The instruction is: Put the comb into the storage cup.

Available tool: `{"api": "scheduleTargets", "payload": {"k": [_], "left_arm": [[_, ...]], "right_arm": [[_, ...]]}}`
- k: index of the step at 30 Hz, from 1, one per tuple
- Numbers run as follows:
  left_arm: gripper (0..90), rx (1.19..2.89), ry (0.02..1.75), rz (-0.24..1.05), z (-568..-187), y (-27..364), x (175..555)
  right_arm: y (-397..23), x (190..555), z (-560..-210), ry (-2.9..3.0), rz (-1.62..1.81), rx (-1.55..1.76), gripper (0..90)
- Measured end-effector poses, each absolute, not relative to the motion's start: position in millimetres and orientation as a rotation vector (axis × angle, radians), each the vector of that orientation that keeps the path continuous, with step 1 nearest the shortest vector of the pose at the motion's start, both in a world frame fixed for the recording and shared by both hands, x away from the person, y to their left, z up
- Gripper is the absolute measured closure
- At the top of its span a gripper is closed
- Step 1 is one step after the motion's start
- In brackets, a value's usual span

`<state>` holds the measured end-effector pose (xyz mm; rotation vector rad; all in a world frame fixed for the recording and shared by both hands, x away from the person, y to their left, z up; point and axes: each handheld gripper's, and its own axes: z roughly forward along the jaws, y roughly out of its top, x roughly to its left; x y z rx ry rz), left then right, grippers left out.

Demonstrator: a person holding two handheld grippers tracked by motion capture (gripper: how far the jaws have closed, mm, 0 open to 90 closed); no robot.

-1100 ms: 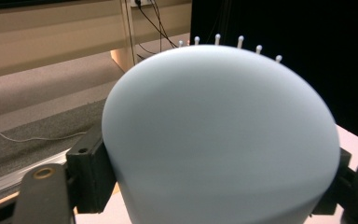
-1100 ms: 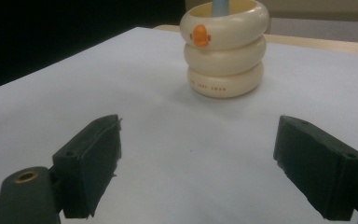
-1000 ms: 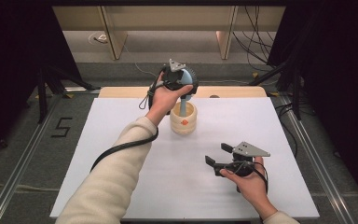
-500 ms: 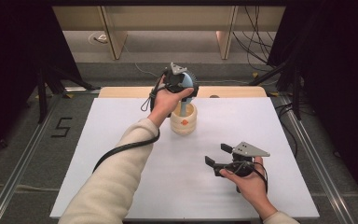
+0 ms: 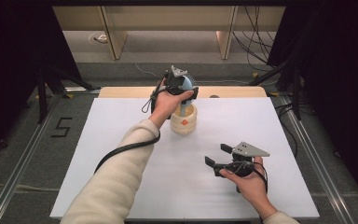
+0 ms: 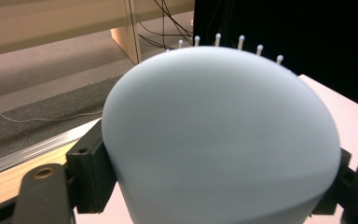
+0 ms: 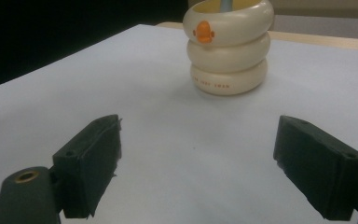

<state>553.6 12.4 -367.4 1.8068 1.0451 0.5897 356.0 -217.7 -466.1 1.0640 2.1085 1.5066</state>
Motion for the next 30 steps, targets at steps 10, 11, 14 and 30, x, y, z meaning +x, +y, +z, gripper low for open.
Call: {"api": "scheduleTargets", "payload": {"k": [10, 11, 14, 30], "left_arm": [[21.1, 1.813, 1.046, 0.592, -370, 9, 557], [21.0, 1.813, 1.045, 0.593, -370, 9, 557], [21.0, 1.804, 1.049, 0.593, -371, 7, 559], [20.5, 1.788, 1.038, 0.615, -375, -2, 565]], "right_arm": [[-217, 356, -467, 2.115, 1.509, 1.066, 15.9], [-217, 356, -467, 2.115, 1.510, 1.068, 15.9], [-217, 356, -467, 2.115, 1.509, 1.065, 15.9], [-217, 357, -468, 2.125, 1.508, 1.065, 16.0]]}}
